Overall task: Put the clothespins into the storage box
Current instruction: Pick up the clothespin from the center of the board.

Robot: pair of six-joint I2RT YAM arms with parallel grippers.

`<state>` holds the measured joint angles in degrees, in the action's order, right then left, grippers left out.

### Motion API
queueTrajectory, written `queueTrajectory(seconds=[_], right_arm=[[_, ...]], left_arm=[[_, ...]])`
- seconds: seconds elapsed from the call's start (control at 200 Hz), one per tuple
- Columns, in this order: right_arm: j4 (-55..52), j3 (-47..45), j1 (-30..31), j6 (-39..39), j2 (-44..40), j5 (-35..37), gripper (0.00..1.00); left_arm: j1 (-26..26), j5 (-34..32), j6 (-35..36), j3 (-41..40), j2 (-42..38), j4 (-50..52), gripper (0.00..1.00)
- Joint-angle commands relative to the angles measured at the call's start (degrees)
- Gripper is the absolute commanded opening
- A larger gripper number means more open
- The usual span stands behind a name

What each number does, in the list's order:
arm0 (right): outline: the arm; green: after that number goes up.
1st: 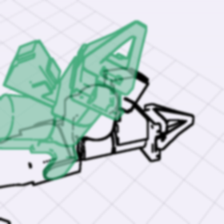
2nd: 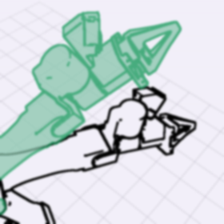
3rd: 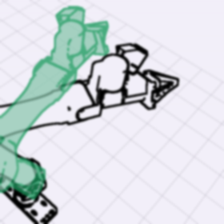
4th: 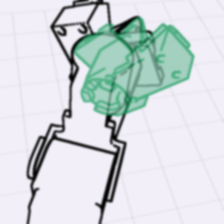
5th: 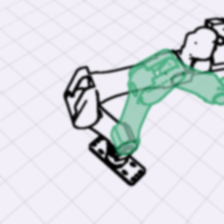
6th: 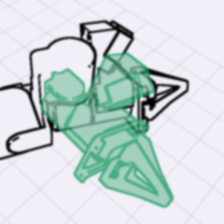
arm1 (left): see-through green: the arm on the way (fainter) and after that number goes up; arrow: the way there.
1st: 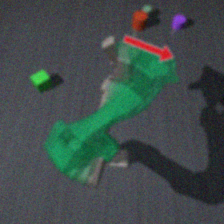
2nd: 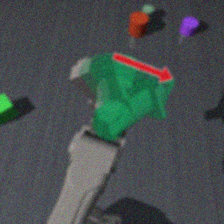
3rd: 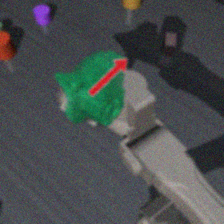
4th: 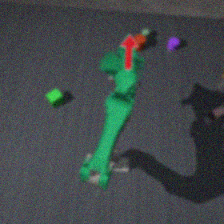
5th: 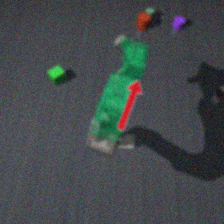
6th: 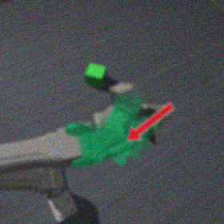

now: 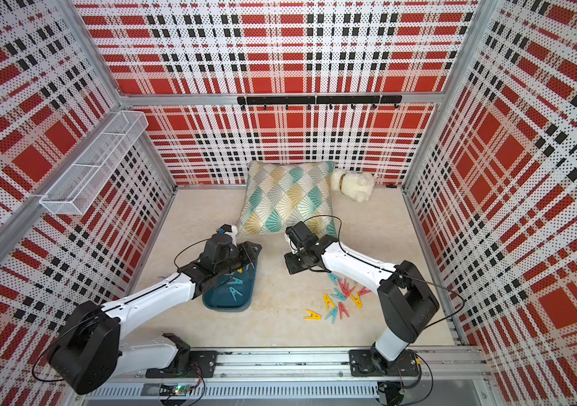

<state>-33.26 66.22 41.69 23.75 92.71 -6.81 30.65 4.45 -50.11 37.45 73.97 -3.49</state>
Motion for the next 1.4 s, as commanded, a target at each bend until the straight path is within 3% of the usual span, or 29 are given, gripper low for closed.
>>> queueTrajectory(seconds=[0.0, 0.872, 1.398], right_arm=[[-1.3, 0.8, -0.3, 1.2, -2.8, -2.1, 0.00], [-0.1, 3.2, 0.9, 3.1, -5.1, -11.4, 0.04], [1.0, 5.8, 2.7, 3.8, -1.3, -11.3, 0.04]], left_arm=[[1.7, -0.3, -0.7, 2.3, 1.5, -1.5, 0.49], [4.6, 1.6, -4.0, 2.1, 2.9, -5.1, 0.52], [6.2, 3.5, -7.3, 0.2, 2.8, -10.0, 0.53]])
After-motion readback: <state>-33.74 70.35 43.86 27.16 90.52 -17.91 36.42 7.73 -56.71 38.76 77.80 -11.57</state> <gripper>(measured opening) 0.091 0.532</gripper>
